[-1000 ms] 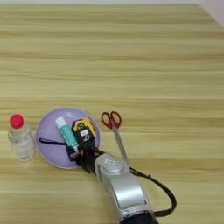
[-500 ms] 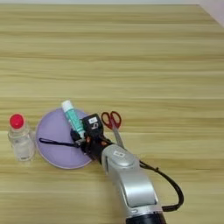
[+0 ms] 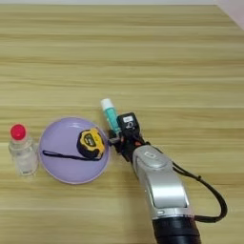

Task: Move the objects on the table

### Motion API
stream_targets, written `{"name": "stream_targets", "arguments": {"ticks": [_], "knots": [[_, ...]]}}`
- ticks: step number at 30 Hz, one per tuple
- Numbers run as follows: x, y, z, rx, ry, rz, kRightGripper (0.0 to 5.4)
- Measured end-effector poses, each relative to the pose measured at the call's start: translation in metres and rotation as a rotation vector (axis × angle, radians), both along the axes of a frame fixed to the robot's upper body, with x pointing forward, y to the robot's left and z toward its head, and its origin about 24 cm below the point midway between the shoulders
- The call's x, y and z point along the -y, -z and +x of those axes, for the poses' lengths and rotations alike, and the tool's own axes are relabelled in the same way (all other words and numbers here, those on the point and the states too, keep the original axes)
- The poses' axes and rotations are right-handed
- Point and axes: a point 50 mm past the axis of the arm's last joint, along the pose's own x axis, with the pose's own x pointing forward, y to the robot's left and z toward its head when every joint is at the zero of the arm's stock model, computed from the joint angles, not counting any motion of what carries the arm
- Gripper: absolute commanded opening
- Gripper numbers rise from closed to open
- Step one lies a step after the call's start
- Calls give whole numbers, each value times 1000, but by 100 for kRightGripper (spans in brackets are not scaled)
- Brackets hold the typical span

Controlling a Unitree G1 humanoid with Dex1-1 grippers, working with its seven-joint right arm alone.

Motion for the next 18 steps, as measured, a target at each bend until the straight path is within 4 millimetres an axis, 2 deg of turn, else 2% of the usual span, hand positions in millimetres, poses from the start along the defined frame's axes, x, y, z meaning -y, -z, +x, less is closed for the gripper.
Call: {"name": "stream_targets", "arguments": {"ticks": [5, 8, 11, 18], "knots": [[7, -5, 5, 27, 23, -12, 166], [19, -6, 7, 24, 59, -31, 166], [32, -3, 6, 21, 117, -64, 166], [40, 7, 5, 12, 146, -129, 166]]}}
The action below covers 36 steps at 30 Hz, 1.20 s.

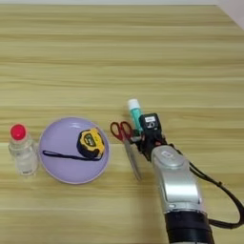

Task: Move the objects on the table

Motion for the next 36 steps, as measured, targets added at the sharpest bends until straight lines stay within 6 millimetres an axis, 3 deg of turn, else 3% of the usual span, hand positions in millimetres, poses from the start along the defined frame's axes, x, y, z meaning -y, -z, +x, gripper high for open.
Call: {"name": "stream_targets", "arguments": {"ticks": [7, 36], "knots": [[13, 7, 3, -26, 10, -81, 166], [12, 49, 1, -185, 8, -66, 166]]}}
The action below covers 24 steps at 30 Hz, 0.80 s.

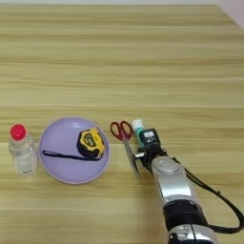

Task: Move the objects on the table

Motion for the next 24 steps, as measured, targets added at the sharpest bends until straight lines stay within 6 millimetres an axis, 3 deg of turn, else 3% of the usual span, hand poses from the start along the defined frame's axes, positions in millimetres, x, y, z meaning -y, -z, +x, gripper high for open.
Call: {"name": "stream_targets", "arguments": {"ticks": [11, 12, 24], "knots": [[-4, 2, 5, 1, -24, -6, 166], [-4, 2, 5, 1, -26, -7, 204], [-4, 0, 7, 13, -30, -15, 351]]}}
